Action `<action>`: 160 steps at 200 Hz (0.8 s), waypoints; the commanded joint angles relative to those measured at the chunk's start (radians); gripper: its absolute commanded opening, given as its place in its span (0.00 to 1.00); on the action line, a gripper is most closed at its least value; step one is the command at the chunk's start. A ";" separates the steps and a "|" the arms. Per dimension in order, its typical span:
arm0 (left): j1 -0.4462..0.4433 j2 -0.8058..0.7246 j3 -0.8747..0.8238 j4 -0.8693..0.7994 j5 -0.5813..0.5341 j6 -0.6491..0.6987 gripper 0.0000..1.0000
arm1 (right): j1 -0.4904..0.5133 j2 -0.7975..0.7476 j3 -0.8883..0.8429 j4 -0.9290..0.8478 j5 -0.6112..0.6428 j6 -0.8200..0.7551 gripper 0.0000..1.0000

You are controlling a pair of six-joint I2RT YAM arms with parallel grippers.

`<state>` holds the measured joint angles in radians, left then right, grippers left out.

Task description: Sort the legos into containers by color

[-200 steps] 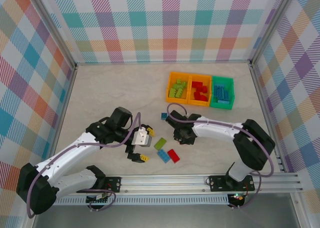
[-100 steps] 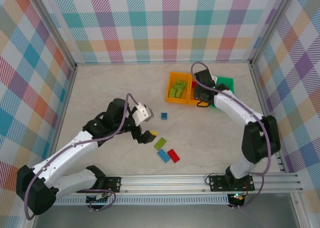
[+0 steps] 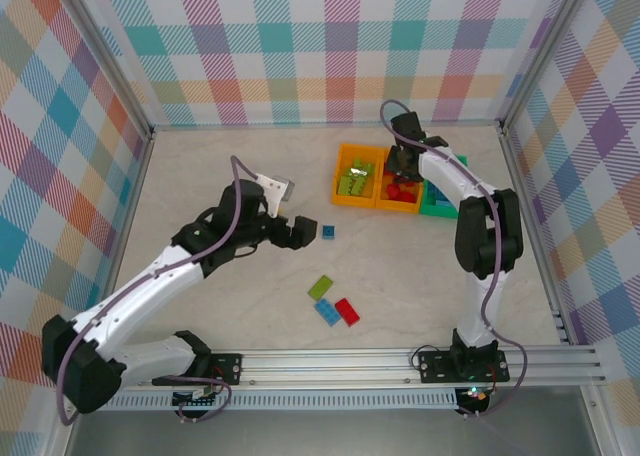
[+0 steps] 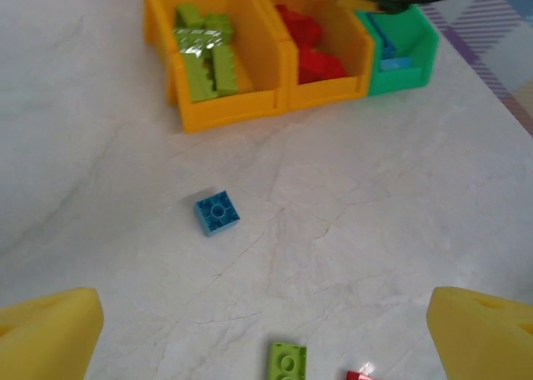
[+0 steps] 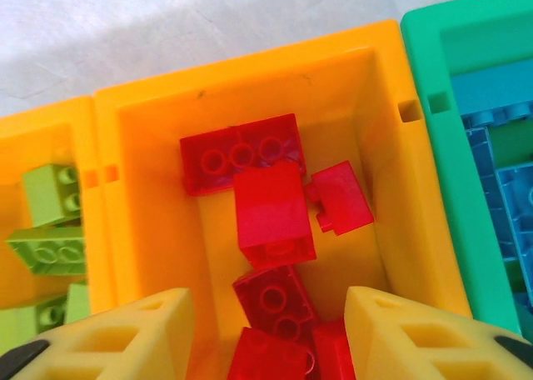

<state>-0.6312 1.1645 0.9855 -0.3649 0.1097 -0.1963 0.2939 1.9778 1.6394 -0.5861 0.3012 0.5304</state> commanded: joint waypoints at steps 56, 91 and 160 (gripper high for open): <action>0.011 0.307 0.094 0.049 -0.070 -0.434 0.98 | 0.110 -0.610 -0.361 -0.120 -0.296 -0.053 0.69; -0.001 0.354 0.090 0.013 -0.075 -0.393 0.99 | 0.182 -0.905 -0.647 -0.119 -0.435 0.026 0.74; -0.077 0.609 0.229 0.032 -0.134 -0.344 0.97 | 0.318 -0.933 -0.762 -0.149 -0.553 0.053 0.79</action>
<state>-0.6727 1.6661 1.1160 -0.3378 0.0414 -0.5602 0.5896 1.0420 0.8822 -0.7273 -0.1799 0.5686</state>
